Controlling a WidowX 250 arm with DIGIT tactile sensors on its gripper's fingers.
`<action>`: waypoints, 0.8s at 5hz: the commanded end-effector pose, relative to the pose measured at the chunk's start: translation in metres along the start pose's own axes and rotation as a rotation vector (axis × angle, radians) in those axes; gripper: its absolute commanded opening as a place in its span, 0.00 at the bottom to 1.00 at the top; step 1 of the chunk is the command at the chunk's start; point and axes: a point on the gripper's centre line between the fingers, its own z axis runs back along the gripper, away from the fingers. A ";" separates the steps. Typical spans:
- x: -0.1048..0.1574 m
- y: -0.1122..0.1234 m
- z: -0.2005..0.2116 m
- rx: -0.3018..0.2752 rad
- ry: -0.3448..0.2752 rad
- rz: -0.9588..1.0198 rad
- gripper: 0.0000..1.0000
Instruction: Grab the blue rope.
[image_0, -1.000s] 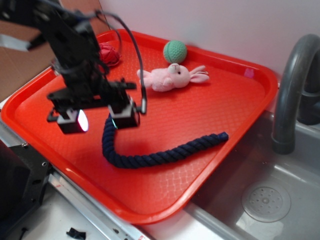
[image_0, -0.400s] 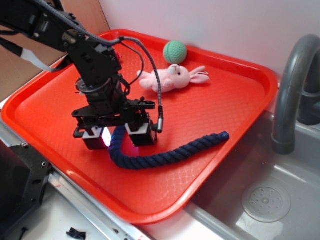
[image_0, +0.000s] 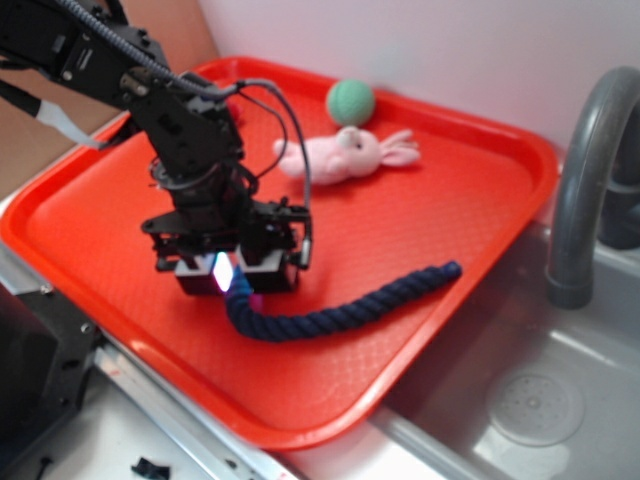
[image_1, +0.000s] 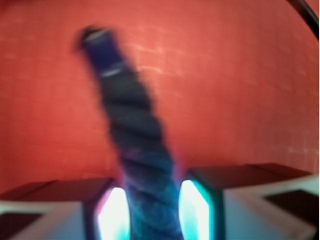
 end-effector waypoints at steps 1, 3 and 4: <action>0.020 -0.012 0.070 0.009 -0.015 -0.305 0.00; 0.020 -0.006 0.159 -0.082 -0.101 -0.461 0.00; 0.014 0.003 0.184 -0.078 -0.124 -0.443 0.00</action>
